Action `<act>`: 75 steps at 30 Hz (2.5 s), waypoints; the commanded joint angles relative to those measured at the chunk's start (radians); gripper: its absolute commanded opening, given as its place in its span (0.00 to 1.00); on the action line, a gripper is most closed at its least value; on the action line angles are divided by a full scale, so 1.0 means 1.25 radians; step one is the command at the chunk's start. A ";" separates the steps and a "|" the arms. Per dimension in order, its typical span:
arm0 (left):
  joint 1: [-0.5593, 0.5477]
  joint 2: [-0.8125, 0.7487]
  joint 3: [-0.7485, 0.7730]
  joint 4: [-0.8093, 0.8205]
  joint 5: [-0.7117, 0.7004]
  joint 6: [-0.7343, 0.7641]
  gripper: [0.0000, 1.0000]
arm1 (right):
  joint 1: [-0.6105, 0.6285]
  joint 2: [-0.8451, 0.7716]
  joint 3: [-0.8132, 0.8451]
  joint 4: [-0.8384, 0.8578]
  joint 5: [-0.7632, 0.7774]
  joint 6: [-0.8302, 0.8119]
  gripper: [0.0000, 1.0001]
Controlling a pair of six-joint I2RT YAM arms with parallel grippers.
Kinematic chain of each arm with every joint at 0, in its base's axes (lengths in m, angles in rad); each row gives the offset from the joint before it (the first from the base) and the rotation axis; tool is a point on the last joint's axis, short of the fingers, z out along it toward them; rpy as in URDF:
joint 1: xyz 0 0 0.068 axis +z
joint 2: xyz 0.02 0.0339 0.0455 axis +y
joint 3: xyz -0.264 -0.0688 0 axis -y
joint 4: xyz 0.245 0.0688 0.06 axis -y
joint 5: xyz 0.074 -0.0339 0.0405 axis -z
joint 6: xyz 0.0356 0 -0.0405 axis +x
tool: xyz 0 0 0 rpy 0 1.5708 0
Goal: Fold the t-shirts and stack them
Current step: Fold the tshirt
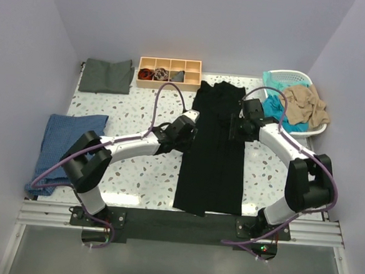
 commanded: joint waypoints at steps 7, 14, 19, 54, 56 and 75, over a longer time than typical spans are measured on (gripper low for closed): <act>0.023 0.017 0.028 0.045 0.017 0.015 0.50 | 0.035 0.192 0.151 0.080 0.158 -0.037 0.44; 0.044 0.022 0.025 0.050 0.027 0.019 0.50 | 0.054 0.252 0.196 0.092 0.235 -0.065 0.43; 0.056 0.036 0.026 0.050 0.043 0.018 0.50 | 0.060 0.274 0.210 0.083 0.254 -0.069 0.30; 0.067 0.058 0.031 0.043 0.063 0.016 0.50 | 0.107 0.179 0.194 -0.020 0.193 -0.068 0.00; 0.067 0.059 0.031 0.043 0.066 0.016 0.50 | 0.108 0.176 0.189 -0.032 0.178 -0.064 0.00; 0.067 0.070 0.042 0.033 0.076 0.016 0.49 | 0.114 0.081 0.103 -0.087 0.180 -0.014 0.63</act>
